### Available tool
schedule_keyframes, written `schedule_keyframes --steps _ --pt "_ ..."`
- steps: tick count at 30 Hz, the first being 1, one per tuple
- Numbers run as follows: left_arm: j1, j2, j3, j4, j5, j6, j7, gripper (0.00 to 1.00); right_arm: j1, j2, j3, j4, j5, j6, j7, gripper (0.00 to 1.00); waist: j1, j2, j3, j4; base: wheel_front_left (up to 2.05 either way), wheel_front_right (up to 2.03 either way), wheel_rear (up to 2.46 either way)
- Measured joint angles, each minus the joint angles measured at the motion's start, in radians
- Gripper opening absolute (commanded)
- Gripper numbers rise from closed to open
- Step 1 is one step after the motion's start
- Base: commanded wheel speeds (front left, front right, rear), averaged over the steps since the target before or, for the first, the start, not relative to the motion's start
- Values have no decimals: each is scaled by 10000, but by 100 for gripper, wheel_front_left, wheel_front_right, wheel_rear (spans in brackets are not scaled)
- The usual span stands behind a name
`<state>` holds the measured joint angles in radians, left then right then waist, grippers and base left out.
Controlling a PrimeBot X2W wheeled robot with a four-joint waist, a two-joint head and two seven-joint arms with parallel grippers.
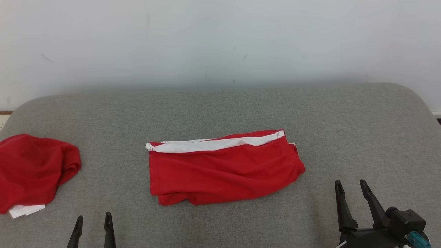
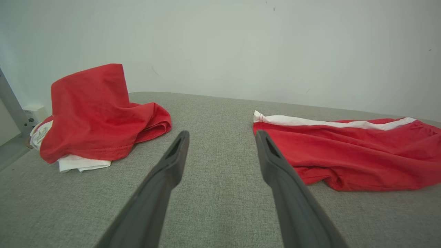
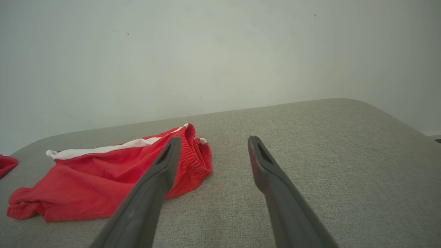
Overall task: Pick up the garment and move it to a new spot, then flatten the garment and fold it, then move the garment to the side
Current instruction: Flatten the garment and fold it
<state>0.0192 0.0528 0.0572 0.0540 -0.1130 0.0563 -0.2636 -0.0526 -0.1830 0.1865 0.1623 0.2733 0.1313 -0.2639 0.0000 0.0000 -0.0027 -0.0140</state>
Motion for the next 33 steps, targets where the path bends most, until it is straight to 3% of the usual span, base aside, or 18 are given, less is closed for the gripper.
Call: schedule_keyframes --steps 27,33 --pt "6 -17 -219 -54 -27 84 0 100 -35 44 -42 107 -128 0 0 100 0 0 60 38 0 0 0" --pt "-42 -21 -322 19 -98 61 0 100 -881 -48 374 290 -128 -2 73 100 0 0 146 147 0 0 0"
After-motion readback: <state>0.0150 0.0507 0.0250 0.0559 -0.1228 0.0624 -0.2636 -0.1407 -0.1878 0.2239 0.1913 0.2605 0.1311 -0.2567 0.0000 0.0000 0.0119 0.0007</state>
